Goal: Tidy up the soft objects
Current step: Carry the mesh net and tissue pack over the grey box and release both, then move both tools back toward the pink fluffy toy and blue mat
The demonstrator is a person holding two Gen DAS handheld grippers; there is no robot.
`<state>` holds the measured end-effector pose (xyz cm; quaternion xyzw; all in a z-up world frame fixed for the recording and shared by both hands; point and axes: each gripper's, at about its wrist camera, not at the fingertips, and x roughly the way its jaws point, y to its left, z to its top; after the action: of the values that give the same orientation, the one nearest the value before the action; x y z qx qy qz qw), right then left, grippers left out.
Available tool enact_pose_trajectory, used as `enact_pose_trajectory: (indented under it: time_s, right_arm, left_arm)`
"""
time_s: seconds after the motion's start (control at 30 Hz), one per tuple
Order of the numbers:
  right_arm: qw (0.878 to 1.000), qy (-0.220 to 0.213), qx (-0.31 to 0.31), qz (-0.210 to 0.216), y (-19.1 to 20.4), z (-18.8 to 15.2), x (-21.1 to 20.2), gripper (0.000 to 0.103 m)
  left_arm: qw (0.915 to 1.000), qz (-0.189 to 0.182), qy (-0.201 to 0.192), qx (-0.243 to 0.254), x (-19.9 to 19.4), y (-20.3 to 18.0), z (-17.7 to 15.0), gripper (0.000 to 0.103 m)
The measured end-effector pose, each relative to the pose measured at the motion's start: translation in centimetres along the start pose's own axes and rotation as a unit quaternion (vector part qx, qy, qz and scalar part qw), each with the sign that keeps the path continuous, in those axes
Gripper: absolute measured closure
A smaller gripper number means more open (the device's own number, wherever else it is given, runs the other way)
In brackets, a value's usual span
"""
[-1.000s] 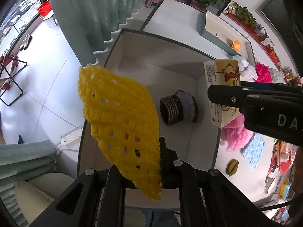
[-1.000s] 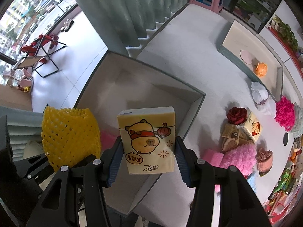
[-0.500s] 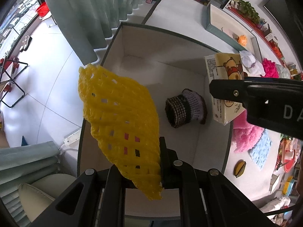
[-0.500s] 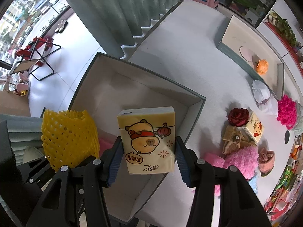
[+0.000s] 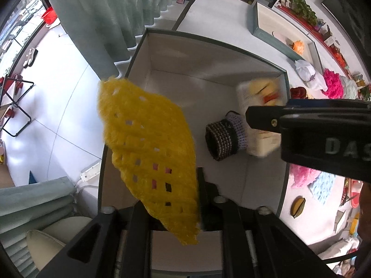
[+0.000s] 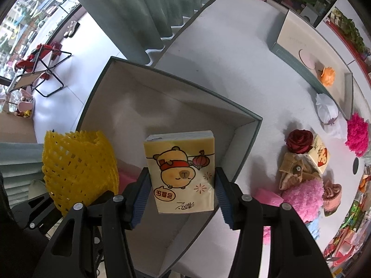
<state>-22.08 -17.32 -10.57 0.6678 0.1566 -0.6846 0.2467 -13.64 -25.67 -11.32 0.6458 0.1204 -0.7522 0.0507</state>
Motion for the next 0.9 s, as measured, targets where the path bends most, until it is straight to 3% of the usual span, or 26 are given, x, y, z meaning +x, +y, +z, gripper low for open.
enact_pose_trajectory:
  time_s: [0.03, 0.07, 0.13, 0.23, 0.3, 0.6, 0.73, 0.9]
  right_arm:
    - [1.0, -0.003, 0.003, 0.002, -0.1, 0.0, -0.1, 0.03]
    - [1.0, -0.007, 0.006, 0.001, -0.2, 0.0, -0.4, 0.022]
    - [1.0, -0.027, 0.014, 0.004, -0.7, 0.0, -1.1, 0.021]
    - [0.999, -0.035, 0.022, 0.011, -1.4, -0.2, -1.8, 0.015]
    - [0.999, -0.041, 0.028, 0.01, -2.0, -0.3, -2.2, 0.001]
    - [0.996, -0.058, 0.062, 0.029, -5.1, -2.9, -4.2, 0.0]
    - [0.994, -0.046, 0.088, 0.053, -6.8, -5.7, -4.1, 0.0]
    - [0.99, -0.03, 0.123, 0.054, -9.9, -10.7, -3.4, 0.0]
  left_arm:
    - [0.9999, 0.003, -0.009, -0.002, -0.2, 0.0, -0.1, 0.021]
    - [0.9998, 0.006, -0.018, -0.004, -0.5, 0.1, -0.2, 0.0]
    - [0.9993, 0.008, -0.035, -0.006, -1.2, 0.0, -0.3, 0.0]
    - [0.9995, 0.012, -0.028, 0.0, -1.1, -0.3, -0.2, 0.0]
    - [0.9996, 0.016, -0.023, 0.005, -1.0, -0.5, -0.2, 0.0]
    - [0.9994, 0.024, 0.001, 0.024, -1.0, -1.7, -1.3, 0.0]
    - [0.9986, 0.032, 0.018, 0.038, -0.7, -2.5, -1.9, 0.0]
    - [0.9981, 0.013, 0.026, 0.054, -1.1, -4.4, -2.5, 0.0]
